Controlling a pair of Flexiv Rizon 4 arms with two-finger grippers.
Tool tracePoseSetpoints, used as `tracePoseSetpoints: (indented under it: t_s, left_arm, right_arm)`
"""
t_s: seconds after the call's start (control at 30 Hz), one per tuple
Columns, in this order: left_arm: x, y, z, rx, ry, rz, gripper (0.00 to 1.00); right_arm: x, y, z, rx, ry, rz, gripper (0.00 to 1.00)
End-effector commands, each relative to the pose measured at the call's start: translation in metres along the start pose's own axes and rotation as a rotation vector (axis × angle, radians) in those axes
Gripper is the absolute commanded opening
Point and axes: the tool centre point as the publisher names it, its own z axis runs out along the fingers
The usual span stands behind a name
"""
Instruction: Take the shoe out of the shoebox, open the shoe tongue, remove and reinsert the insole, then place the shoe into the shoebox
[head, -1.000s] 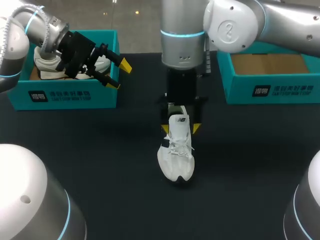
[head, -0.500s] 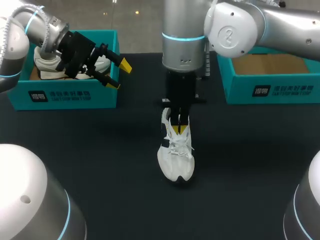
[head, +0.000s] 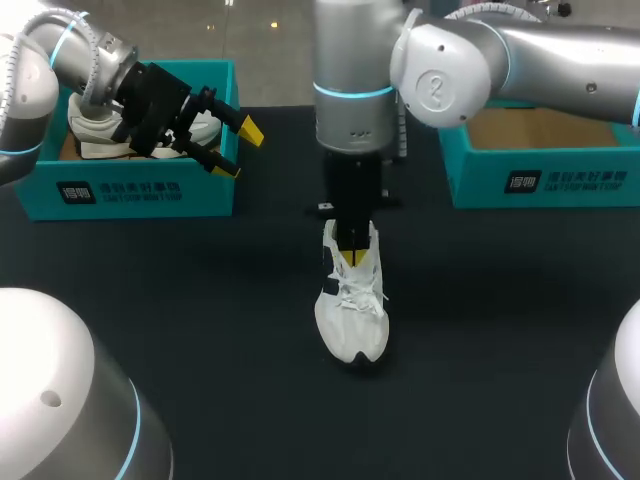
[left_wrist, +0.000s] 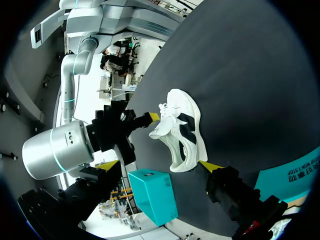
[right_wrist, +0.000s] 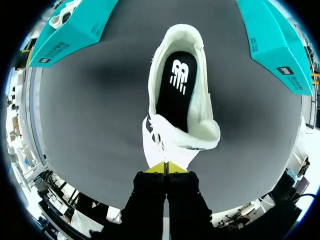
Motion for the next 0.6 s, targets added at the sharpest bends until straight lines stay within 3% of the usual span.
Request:
tracePoseSetpoints:
  t_s: [0.03,0.4,0.6]
  left_arm:
    - [0.0,0.0,0.0,0.001,0.003,0.001,1.0]
    - [0.0,0.0,0.0,0.001,0.003,0.001,1.0]
    - [0.0,0.0,0.0,0.001,0.003,0.001,1.0]
  right_arm:
    - [0.005,0.012,0.006,-0.006,-0.006,0.002,0.0]
    - [0.004,0.04,0.019,-0.023,-0.007,0.018,0.0]
    - [0.002,0.034,0.002,-0.046,0.001,0.011,0.0]
